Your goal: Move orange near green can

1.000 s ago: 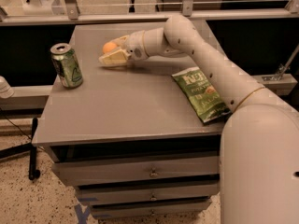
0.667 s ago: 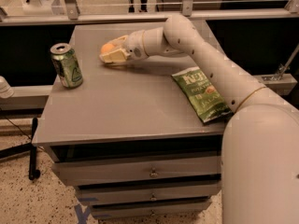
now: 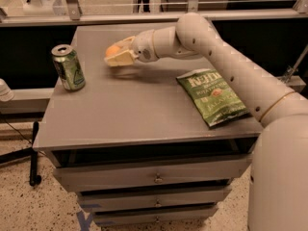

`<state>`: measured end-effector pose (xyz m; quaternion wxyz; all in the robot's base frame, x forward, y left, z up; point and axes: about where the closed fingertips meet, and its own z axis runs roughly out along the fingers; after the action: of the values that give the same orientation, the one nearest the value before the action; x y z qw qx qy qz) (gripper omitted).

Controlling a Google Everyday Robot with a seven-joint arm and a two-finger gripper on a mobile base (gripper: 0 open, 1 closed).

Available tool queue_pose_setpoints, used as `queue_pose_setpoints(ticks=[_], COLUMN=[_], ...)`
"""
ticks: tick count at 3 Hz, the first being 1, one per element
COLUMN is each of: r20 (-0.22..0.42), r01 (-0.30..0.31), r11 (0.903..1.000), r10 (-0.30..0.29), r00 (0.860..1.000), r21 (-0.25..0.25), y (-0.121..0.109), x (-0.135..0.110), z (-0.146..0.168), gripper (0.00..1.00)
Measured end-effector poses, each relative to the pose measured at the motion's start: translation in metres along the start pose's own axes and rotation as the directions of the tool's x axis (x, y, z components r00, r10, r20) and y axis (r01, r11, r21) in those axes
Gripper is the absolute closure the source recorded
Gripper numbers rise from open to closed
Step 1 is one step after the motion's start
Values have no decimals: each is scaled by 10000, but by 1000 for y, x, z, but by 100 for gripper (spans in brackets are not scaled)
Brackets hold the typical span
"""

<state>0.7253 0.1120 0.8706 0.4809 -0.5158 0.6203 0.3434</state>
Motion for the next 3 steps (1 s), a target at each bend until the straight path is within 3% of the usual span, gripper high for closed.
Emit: queue_pose_setpoints(ticks=[2,3], r20=[24,32], r01=[-497,-710], r11=[9952,9920], r10=[501,717], r00=[9987,9974], r21=[-839,-1043], y=[57,71], x=[1,6], z=[-1,2], gripper=[100,82])
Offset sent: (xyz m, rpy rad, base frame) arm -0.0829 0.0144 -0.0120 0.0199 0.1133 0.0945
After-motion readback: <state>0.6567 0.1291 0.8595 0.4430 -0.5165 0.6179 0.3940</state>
